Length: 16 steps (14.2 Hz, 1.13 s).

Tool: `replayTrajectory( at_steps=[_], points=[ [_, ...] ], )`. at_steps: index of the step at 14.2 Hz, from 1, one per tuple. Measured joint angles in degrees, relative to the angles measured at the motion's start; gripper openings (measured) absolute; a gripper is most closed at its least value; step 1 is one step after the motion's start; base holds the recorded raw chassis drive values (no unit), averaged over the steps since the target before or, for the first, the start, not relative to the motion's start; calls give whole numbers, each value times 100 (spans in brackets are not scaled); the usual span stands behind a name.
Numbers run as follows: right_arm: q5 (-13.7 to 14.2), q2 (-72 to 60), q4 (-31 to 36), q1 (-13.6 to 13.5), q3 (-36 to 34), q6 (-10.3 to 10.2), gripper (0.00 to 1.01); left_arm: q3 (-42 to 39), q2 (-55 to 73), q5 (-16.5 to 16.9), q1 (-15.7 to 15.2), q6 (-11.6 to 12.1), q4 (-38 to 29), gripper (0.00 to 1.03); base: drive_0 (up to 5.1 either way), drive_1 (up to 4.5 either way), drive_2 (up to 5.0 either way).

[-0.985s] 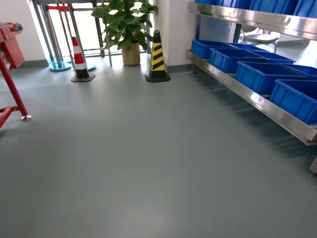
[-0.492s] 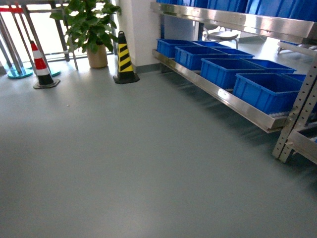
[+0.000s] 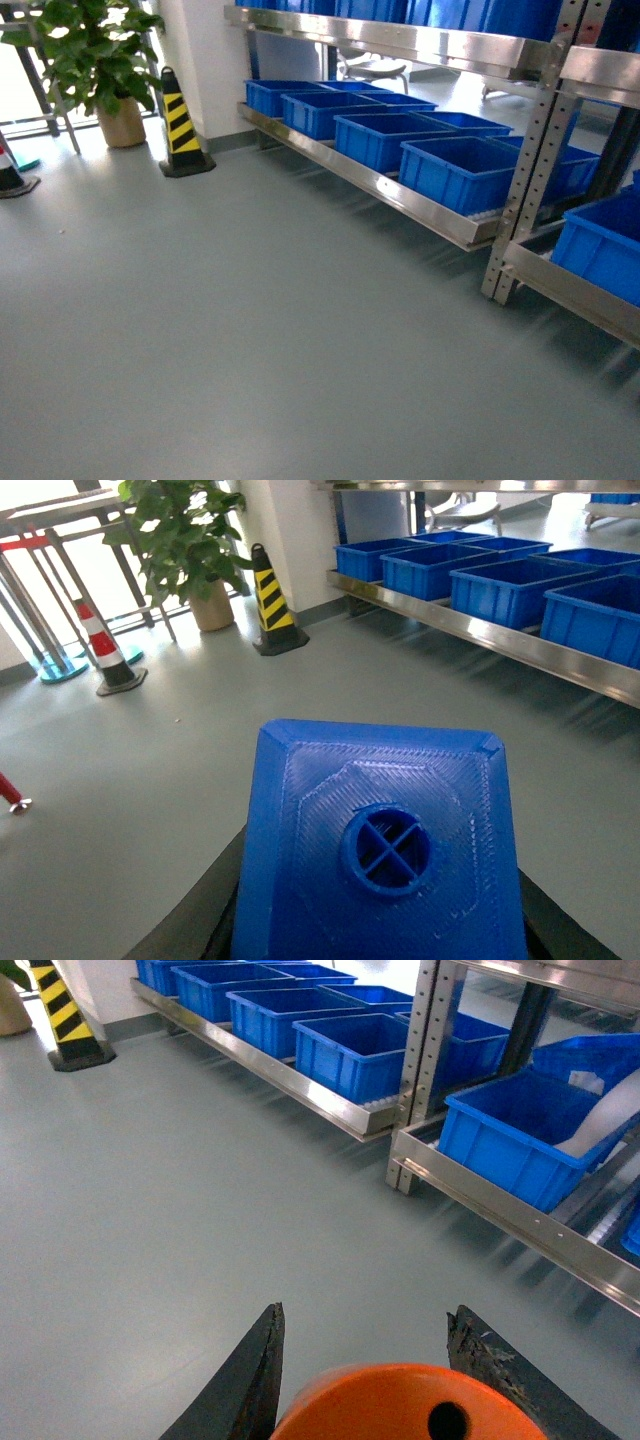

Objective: Sort blue parts and orange caps into right shelf containers

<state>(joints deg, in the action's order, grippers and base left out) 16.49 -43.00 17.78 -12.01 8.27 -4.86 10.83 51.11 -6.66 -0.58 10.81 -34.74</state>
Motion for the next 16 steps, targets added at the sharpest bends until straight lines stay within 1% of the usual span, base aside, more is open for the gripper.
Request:
replayTrajectory(
  at_steps=[16],
  points=[
    [0, 0, -2, 0, 0, 0, 43, 0, 0, 2, 0, 0, 0, 44, -158, -158, -158]
  ],
)
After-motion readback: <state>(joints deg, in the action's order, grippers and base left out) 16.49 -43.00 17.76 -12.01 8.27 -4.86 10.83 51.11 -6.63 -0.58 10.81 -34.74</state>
